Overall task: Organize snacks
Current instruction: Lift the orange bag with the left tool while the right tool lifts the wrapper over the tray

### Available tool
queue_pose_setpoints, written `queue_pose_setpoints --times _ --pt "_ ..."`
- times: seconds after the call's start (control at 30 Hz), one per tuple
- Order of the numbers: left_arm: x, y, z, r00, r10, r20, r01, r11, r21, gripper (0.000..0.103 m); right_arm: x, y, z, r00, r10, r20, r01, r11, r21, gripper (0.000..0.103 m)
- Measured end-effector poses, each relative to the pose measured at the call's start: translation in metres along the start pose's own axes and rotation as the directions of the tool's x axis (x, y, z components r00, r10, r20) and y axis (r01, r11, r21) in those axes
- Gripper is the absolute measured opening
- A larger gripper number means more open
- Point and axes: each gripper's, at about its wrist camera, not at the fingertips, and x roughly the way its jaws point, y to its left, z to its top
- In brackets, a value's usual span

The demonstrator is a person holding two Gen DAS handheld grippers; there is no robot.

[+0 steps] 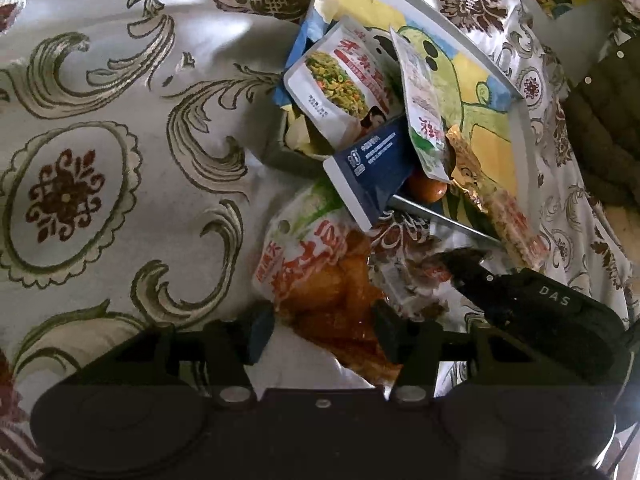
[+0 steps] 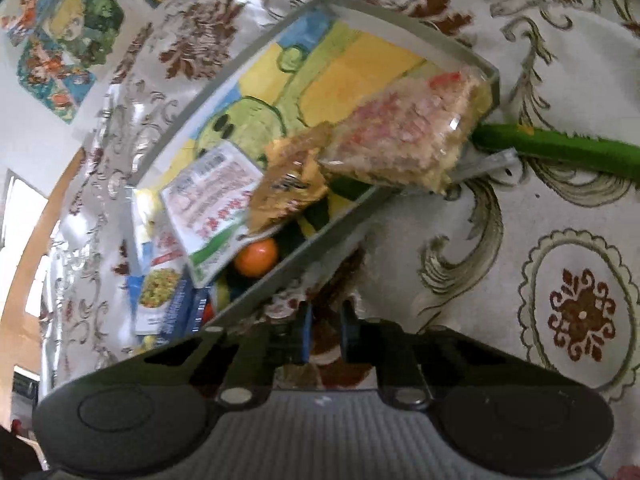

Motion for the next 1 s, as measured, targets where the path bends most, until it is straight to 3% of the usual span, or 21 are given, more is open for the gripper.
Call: queue_pose_setpoints --times 0.1,0.17,0.23,0.3,0.37,0.47,0.67,1.0 --pt "0.002 -0.001 0.001 1.0 0.002 0.0 -0.002 1.0 0.006 0.055 0.004 -0.002 0.001 1.0 0.027 -0.012 -0.027 1.0 0.015 0.021" --pt "0.004 0.001 0.002 1.0 -0.002 -0.004 0.002 1.0 -0.003 0.055 0.013 -0.007 0.0 0.998 0.053 -0.045 -0.051 0.998 0.049 0.031" --pt "0.007 0.003 0.003 1.0 -0.008 -0.004 0.008 1.0 -0.013 0.055 0.022 -0.011 -0.004 0.995 0.071 -0.071 -0.065 0.995 0.081 0.034" --pt "0.009 0.003 0.004 1.0 -0.01 -0.001 0.01 1.0 -0.012 0.055 0.026 -0.008 -0.007 0.997 0.054 -0.054 -0.051 0.998 0.048 0.031" --pt "0.01 0.002 0.004 1.0 -0.008 0.004 0.008 1.0 -0.004 0.055 0.027 -0.006 -0.007 0.999 0.038 -0.038 -0.037 0.999 0.039 0.019" --pt "0.009 -0.002 0.003 1.0 -0.002 0.006 0.002 1.0 0.013 0.054 0.024 -0.003 -0.008 0.999 0.029 -0.032 -0.027 0.998 0.049 0.014" --pt "-0.004 -0.001 0.0 1.0 -0.008 -0.001 0.008 1.0 -0.003 0.053 -0.002 0.008 -0.015 0.999 0.007 -0.047 -0.005 1.0 0.031 0.01" --pt "-0.05 -0.007 -0.027 0.999 0.001 0.032 -0.001 1.0 0.012 0.053 -0.072 0.008 -0.031 0.999 0.041 0.019 -0.042 0.999 0.015 0.006"
